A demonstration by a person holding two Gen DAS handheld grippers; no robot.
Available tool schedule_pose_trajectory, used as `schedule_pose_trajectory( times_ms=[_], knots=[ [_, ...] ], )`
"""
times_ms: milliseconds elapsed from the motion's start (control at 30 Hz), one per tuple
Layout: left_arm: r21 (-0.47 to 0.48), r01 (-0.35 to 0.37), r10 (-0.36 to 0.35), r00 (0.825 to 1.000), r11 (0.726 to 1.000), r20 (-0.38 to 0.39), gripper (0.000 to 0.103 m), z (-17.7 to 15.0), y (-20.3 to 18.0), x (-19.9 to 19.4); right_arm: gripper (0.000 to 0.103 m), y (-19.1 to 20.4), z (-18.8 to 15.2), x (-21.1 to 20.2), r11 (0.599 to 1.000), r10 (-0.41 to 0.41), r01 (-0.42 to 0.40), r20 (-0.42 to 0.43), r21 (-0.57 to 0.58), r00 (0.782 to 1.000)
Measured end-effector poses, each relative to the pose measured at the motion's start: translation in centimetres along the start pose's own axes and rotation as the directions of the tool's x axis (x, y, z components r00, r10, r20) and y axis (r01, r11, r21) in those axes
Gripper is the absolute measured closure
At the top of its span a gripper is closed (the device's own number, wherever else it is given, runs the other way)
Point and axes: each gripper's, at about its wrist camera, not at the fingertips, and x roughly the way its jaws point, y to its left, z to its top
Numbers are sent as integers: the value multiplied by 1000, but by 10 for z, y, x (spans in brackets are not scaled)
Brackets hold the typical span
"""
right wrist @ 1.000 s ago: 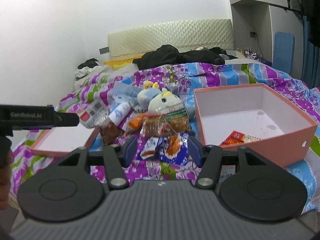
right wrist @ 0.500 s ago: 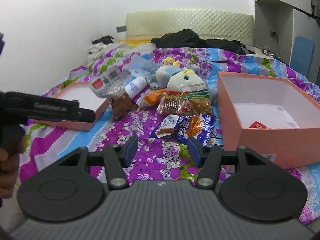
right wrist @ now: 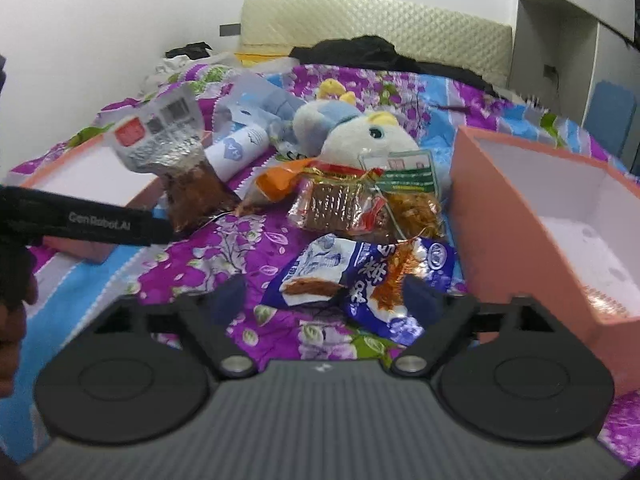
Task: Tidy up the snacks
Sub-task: 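Grasp the white red-logo snack bag with the left gripper while the right gripper grasps the blue-white bag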
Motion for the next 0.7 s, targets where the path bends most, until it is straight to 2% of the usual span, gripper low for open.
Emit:
schedule_pose_trajectory(
  times_ms=[67,133,267,367,600,700],
  knots=[
    [18,-20,19,999,1000,31,15,9,-1,10,15,0,1,11,1000,9,-9,-3,-17,1000],
    [-5,-38,39,998,999,47,15,20,2,23,15,-1,1,22,1000,1,-1,-10,-29,1000],
    [-57,-35,37,999,998,38,15,35,5,43,15,-3,3,44,999,-17,16,-38,-27,999],
    [-54,-65,67,997,996,43,15,42,2,56,15,-5,5,55,1000,-30,30,-47,1,998],
    [-115,-105,109,993,988,31,15,57,9,84,15,-4,7,82,996,-93,94,-101,1,991],
    [-153,-121,126,992,981,21,16,60,16,92,8,-5,6,91,997,-81,81,-129,0,988]
  ],
)
